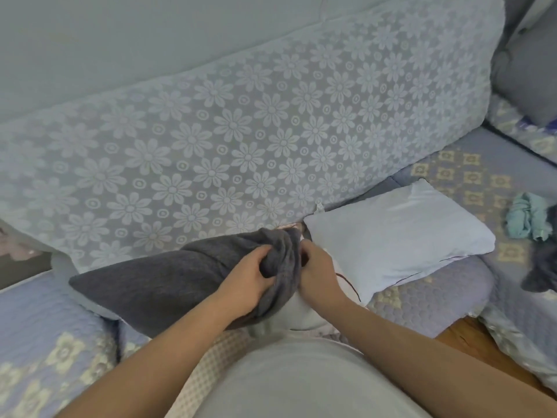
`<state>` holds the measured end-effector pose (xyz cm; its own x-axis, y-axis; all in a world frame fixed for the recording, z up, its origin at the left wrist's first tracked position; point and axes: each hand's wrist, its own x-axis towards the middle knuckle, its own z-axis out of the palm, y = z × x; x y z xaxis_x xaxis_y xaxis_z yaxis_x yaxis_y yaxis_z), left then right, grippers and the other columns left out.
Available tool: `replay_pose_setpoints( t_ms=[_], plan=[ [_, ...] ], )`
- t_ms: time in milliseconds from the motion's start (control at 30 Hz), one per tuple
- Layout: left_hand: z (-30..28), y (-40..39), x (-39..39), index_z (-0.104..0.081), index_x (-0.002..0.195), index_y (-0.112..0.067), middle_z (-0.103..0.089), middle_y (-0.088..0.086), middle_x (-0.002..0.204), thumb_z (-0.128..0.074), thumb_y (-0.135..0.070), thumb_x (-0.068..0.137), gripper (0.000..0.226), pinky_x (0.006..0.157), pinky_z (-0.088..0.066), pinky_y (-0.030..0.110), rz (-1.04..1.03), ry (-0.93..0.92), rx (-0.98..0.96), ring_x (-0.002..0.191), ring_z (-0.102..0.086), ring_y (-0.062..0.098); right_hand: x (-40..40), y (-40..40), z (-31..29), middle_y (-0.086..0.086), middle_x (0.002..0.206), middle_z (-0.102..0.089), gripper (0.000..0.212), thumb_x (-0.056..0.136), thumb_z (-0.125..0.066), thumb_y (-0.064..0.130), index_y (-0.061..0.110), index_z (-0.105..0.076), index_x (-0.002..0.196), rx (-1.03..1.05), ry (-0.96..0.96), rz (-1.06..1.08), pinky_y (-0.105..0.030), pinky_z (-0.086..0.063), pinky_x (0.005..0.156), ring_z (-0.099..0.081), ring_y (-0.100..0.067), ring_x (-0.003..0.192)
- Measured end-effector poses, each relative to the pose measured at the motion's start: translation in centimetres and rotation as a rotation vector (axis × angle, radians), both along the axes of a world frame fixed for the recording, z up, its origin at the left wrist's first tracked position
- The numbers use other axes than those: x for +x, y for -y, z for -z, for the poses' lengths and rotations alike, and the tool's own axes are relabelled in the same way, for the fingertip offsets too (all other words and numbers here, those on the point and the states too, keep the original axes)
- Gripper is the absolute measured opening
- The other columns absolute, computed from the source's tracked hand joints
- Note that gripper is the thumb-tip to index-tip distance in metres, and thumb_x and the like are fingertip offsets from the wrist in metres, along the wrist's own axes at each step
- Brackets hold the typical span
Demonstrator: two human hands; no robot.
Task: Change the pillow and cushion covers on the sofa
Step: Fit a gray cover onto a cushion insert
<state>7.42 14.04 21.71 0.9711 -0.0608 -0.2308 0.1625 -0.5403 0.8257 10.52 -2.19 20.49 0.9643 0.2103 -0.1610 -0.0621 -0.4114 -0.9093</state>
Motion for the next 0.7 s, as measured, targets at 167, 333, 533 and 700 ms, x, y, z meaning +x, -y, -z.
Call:
replay_pose_setpoints(
  t_ms=[167, 333, 533, 700],
  plan=[
    [-2.5, -2.2, 0.6, -0.051, 0.118, -0.042, -0.055, -0.02, 0.116, -0.059, -0.017, 0.101, 0.031, 0.102, -0.039, 0.016, 0.133, 0.075, 0.312, 0.105, -0.053, -0.007, 1.4, -2.9, -2.2, 0.007, 0.063, -0.05, 0.022, 0.084, -0.064, 0.007, 0.015, -0.05, 0.069, 0.164, -0.025, 0.025, -0.022, -0.039, 0.057, -0.041, -0.004, 0.059],
    [-5.4, -2.4, 0.8, -0.054, 0.127, -0.014, -0.061, 0.001, 0.11, -0.053, 0.009, 0.091, 0.043, 0.087, -0.045, 0.031, -0.078, 0.163, 0.396, 0.097, -0.058, 0.018, 3.5, -4.5, -5.2, -0.01, 0.073, -0.054, 0.01, 0.081, -0.06, -0.011, -0.013, -0.05, 0.081, 0.339, -0.137, -0.099, -0.03, -0.042, 0.059, -0.048, -0.017, 0.067],
    [-7.2, -3.8, 1.4, -0.059, 0.1, -0.01, -0.063, 0.006, 0.09, -0.055, -0.003, 0.089, 0.014, 0.073, -0.042, 0.031, -0.286, 0.215, 0.534, 0.089, -0.062, 0.029, 6.2, -2.3, -10.3, 0.014, 0.107, -0.07, 0.024, 0.095, -0.06, 0.007, 0.02, -0.076, 0.109, 0.084, -0.127, -0.381, -0.03, -0.053, 0.091, -0.068, -0.013, 0.103],
    [-9.9, -4.3, 1.5, -0.056, 0.099, -0.016, -0.063, 0.002, 0.095, -0.058, -0.016, 0.087, 0.012, 0.068, -0.039, 0.034, -0.118, 0.379, 0.782, 0.085, -0.062, 0.027, 4.8, -3.8, -10.2, -0.015, 0.099, -0.072, 0.023, 0.101, -0.054, 0.027, 0.008, -0.069, 0.103, 0.225, -0.27, -0.214, -0.045, -0.056, 0.095, -0.067, -0.019, 0.087]
  ],
)
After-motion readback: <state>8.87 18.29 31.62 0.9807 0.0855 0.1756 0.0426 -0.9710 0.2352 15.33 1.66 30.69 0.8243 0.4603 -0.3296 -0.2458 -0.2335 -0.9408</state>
